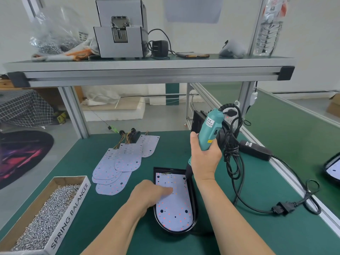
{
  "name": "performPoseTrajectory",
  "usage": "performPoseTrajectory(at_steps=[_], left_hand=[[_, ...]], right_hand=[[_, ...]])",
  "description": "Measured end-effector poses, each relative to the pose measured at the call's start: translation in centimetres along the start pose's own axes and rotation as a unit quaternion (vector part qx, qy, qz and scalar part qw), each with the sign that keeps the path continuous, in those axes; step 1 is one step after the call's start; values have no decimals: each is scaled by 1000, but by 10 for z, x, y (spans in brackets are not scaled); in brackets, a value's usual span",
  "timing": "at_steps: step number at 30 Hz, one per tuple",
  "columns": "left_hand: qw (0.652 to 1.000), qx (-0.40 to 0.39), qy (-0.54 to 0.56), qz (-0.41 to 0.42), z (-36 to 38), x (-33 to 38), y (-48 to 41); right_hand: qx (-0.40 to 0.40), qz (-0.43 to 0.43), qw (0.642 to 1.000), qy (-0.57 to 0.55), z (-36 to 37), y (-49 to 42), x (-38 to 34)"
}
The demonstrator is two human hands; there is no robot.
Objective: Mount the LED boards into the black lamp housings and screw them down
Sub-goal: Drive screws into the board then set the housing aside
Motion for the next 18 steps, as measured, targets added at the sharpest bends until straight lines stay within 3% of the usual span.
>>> performPoseTrajectory(at_steps=[9,18], left_hand=[[1000,7,-6,0,-1,0,0],[1000,4,-2,-4,-1,2,5]], right_hand=[[10,55,998,1,-4,2,16],[-11,50,998,-38,-8,6,-3]])
Point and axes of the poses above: each hand's wrist, its own y-axis away from the middle knuckle, its own z-axis out of the palm, x = y × z, the point moved 9 cm from there along -y, towards the middle knuckle, and after that the axes turned 11 degrees about -z, right-handed, at the moved point
